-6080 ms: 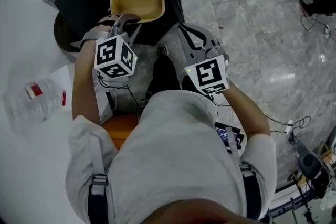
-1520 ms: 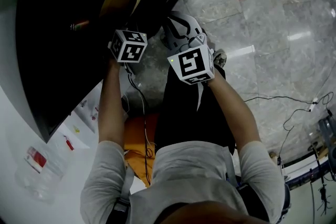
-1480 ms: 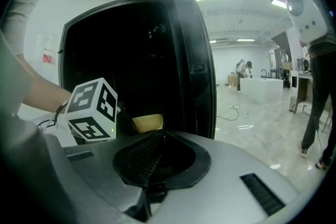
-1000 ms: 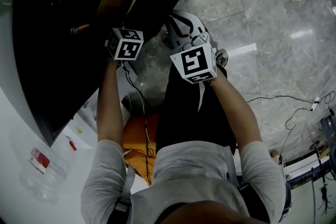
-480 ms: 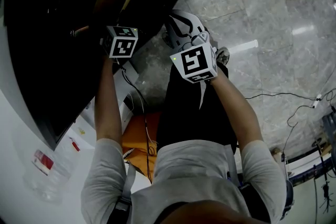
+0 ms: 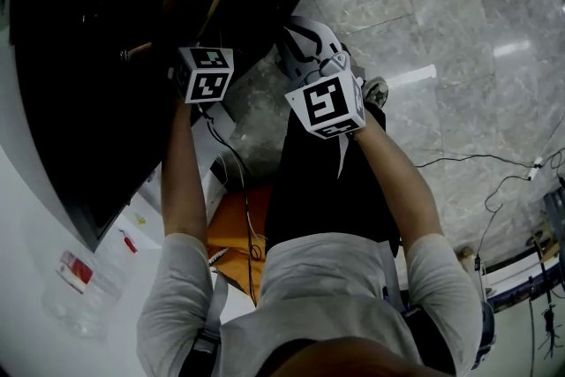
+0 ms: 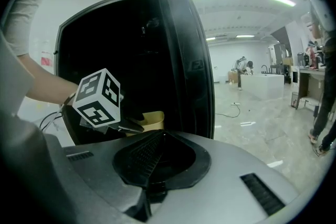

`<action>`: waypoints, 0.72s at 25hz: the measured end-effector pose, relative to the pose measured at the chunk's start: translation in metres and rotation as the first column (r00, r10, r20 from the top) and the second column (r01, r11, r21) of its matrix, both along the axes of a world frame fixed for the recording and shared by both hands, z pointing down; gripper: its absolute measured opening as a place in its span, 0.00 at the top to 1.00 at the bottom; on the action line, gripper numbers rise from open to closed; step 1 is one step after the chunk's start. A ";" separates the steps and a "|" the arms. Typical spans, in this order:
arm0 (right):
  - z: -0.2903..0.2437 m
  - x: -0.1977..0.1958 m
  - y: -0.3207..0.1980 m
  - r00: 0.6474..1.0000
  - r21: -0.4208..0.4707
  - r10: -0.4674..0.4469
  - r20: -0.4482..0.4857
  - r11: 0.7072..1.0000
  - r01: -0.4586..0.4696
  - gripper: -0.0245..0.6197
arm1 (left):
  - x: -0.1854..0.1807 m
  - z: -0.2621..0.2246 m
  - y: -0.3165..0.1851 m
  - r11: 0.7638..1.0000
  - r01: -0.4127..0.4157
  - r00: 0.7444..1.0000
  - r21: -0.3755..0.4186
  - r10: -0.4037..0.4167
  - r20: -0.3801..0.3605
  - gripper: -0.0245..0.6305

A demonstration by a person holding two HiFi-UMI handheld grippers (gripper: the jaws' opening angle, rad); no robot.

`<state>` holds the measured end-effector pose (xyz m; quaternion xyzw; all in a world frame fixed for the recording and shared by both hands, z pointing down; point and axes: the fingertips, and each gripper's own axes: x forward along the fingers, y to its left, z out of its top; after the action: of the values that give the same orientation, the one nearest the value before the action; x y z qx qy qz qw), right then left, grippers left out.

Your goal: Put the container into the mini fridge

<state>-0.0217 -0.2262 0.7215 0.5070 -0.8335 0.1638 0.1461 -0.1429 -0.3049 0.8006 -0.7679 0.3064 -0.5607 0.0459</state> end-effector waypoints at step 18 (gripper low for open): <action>-0.059 -0.002 0.017 0.999 0.047 -0.009 0.039 0.999 0.007 0.90 | 0.019 -0.101 0.040 0.953 0.010 0.997 0.301 0.015 -0.081 0.74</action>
<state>-0.0232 -0.2093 0.6624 0.5037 -0.8418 0.1534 0.1187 -0.1242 -0.2646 0.7001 -0.7747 0.3891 -0.4752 0.1504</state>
